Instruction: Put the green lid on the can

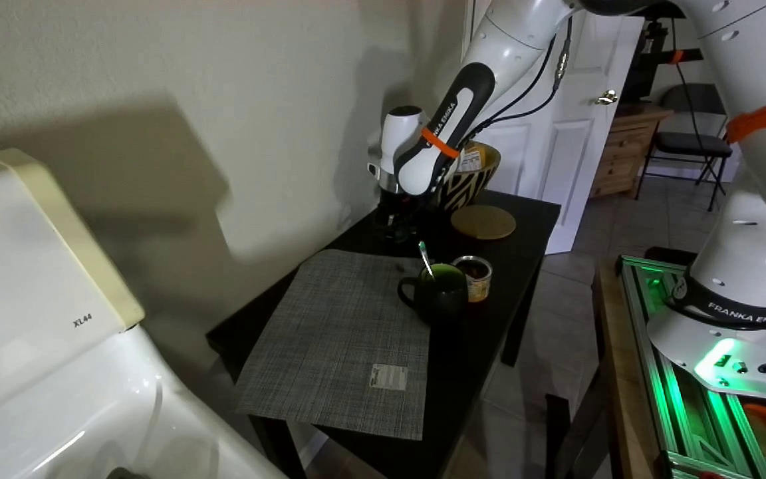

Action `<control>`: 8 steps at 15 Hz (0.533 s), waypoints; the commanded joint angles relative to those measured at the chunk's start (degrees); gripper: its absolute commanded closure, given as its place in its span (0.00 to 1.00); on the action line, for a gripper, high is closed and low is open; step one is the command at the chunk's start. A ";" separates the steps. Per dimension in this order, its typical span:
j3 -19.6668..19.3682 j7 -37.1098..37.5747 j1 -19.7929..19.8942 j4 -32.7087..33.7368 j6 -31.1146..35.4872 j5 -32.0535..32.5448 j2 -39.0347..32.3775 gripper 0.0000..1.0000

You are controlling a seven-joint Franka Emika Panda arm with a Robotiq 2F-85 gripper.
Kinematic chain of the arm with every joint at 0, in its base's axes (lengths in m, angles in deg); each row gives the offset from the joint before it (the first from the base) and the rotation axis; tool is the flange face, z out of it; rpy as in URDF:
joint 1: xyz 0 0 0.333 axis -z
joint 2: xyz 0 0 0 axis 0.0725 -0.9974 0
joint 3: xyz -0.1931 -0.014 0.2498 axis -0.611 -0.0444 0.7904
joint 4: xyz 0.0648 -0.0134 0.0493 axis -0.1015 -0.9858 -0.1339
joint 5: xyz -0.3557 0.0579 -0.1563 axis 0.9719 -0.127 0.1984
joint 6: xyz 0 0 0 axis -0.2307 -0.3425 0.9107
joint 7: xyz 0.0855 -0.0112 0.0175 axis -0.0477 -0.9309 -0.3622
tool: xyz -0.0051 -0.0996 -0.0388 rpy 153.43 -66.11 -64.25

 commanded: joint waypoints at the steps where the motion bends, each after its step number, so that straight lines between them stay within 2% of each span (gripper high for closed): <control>1: 1.47 -3.59 1.03 -6.86 -0.63 -0.29 8.71 0.99; 4: 0.38 -3.53 -0.54 -10.30 -2.50 0.24 14.91 0.99; 8: 2.21 -7.88 -0.04 -16.74 -6.87 -3.13 23.79 0.99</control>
